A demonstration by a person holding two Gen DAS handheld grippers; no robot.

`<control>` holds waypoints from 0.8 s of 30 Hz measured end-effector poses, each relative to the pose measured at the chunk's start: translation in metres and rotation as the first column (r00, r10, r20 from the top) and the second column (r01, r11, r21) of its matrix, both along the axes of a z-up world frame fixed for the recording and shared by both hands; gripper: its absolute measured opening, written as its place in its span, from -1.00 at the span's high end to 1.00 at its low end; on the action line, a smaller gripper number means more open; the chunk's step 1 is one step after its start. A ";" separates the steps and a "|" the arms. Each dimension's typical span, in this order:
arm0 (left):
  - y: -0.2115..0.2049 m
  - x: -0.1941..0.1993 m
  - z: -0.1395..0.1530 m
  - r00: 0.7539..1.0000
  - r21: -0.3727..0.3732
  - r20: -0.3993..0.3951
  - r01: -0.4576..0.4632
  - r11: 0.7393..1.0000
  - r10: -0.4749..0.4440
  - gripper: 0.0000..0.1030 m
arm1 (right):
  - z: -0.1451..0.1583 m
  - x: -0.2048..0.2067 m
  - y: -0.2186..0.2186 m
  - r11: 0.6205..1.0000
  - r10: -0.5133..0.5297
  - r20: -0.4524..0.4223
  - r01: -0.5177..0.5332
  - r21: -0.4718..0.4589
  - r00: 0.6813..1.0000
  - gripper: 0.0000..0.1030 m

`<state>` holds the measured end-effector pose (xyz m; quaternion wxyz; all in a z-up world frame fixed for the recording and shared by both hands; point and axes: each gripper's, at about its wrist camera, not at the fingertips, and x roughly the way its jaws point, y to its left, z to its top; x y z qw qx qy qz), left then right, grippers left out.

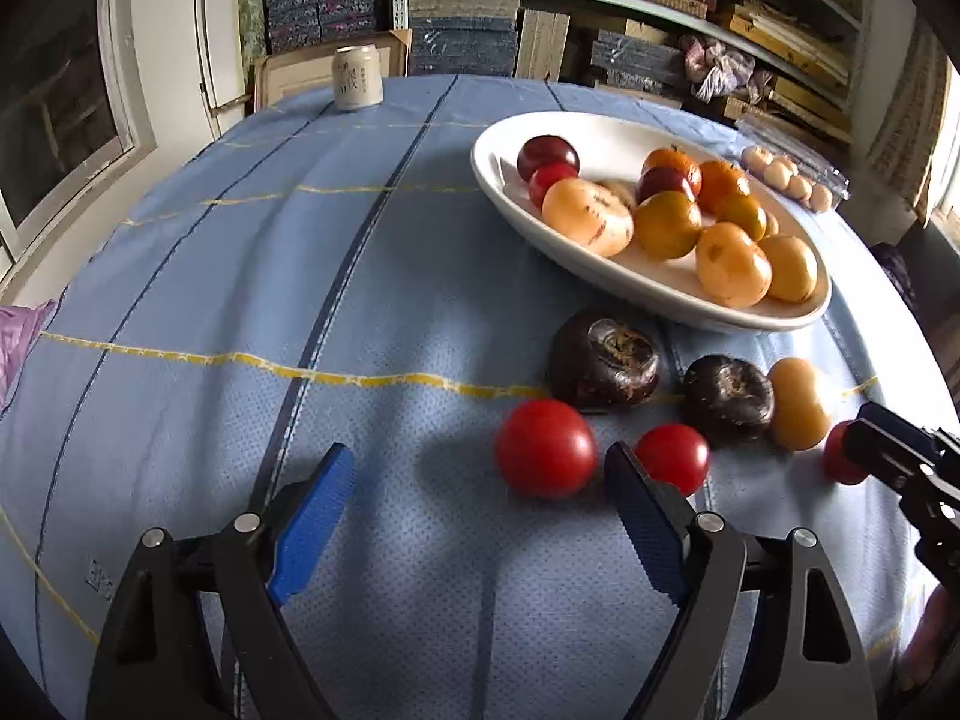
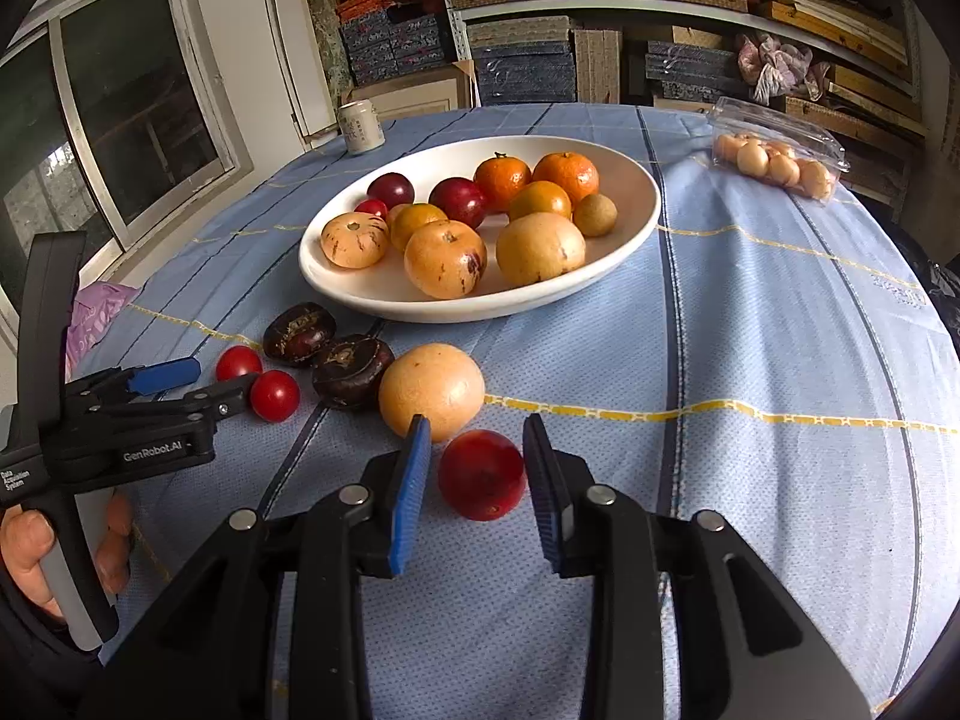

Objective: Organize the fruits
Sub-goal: 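Grasp a red tomato with the right tool while the left tool grasps another red tomato, then lift both red tomatoes and carry them over the plate with both tools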

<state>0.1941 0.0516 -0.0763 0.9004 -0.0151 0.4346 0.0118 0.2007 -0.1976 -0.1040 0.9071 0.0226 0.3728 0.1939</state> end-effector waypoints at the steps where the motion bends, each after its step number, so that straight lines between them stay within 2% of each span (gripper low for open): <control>1: 0.001 0.000 0.000 1.000 -0.003 0.003 -0.002 1.000 0.002 -0.55 | 0.000 0.000 0.000 1.000 0.000 0.000 0.000 0.001 1.000 0.38; 2: 0.002 -0.001 0.002 1.000 -0.010 0.012 -0.006 1.000 0.006 -0.45 | 0.000 0.000 0.000 1.000 0.000 0.000 0.000 0.000 1.000 0.38; 4: 0.004 -0.003 0.003 1.000 -0.021 0.024 0.007 1.000 -0.006 0.03 | 0.000 0.000 0.001 1.000 0.001 0.002 -0.001 -0.006 1.000 0.38; 6: 0.002 -0.003 0.004 0.999 -0.022 0.030 0.025 0.999 -0.024 0.28 | 0.000 -0.001 0.003 1.000 0.004 0.006 -0.004 -0.026 1.000 0.39; 11: -0.001 -0.002 0.005 0.998 -0.043 0.039 0.051 0.998 -0.049 0.38 | -0.001 -0.002 0.001 0.999 -0.006 0.000 0.006 -0.049 1.000 0.41; 14: -0.004 -0.006 0.009 0.996 -0.036 0.066 0.068 0.997 -0.065 0.41 | -0.005 -0.005 0.009 0.991 0.026 -0.010 -0.027 -0.130 1.000 0.41; 20: -0.006 -0.006 0.009 0.995 -0.045 0.068 0.076 0.996 -0.073 0.41 | -0.006 -0.001 0.013 0.988 0.025 -0.014 -0.027 -0.151 1.000 0.41; 24: -0.005 -0.005 0.008 0.995 -0.053 0.063 0.077 0.996 -0.074 0.41 | -0.011 0.007 0.016 0.988 0.012 -0.059 -0.021 -0.155 0.998 0.39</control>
